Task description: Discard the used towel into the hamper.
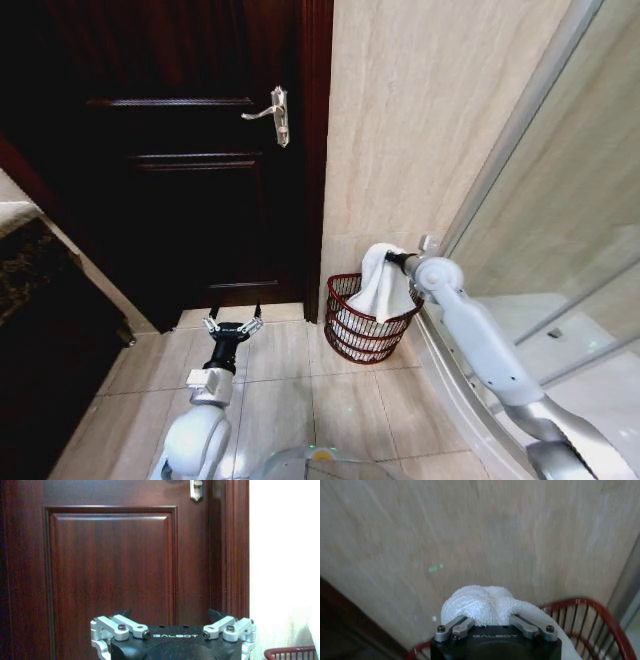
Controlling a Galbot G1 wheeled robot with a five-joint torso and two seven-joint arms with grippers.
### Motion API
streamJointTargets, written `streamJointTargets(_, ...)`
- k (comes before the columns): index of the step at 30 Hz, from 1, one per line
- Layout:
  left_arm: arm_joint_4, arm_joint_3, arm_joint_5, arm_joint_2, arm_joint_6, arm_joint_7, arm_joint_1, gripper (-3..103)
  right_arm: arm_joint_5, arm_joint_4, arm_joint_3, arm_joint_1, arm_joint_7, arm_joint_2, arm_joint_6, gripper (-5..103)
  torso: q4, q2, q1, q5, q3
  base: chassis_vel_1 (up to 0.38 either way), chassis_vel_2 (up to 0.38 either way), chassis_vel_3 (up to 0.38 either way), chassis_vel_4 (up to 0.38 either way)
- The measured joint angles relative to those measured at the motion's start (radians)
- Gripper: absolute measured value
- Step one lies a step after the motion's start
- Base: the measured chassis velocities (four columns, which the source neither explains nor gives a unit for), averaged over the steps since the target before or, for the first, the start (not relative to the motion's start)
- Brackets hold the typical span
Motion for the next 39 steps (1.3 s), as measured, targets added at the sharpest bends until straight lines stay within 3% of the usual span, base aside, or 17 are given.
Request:
streamJointTargets(6,-0.011,-0.004,-0.013,0.019,0.0,-0.02,0.0,100,0.13,-0.057,-0.055,0.003,0.076,-0.004,-0.039,8,0.0001,0.0,0.0,0.0,0.0,0.0,0.0,0.0,0.0)
streamJointTargets(17,-0.017,-0.004,-0.015,0.035,-0.007,-0.026,0.004,100,0.183,-0.233,-0.092,0.038,0.08,0.029,-0.04,8,0.0001,0.0,0.0,0.0,0.0,0.0,0.0,0.0,0.0)
streamJointTargets(20,-0.017,-0.008,-0.021,0.038,-0.008,-0.026,0.001,100,0.157,-0.316,-0.082,0.051,0.054,0.06,-0.04,8,0.0003,0.0,0.0,0.0,0.0,0.0,0.0,0.0,0.0)
streamJointTargets(27,-0.019,-0.01,-0.03,0.052,-0.008,-0.027,-0.003,100,-0.099,-0.527,-0.033,0.039,-0.082,0.158,-0.039,8,0.0,0.001,0.0,0.0,0.0,0.0,0.0,0.0,0.0)
streamJointTargets(32,-0.012,-0.006,-0.031,0.057,-0.006,-0.026,-0.005,100,-0.206,-0.606,-0.01,0.038,-0.136,0.214,-0.038,8,0.0,0.001,0.0,0.0,0.0,0.0,0.0,0.0,0.0)
streamJointTargets(39,-0.008,-0.008,-0.032,0.057,-0.005,-0.024,-0.003,100,-0.212,-0.626,-0.011,0.065,-0.147,0.233,-0.038,8,0.0002,0.001,0.0,-0.0001,0.0,0.0,0.0,0.0,0.0)
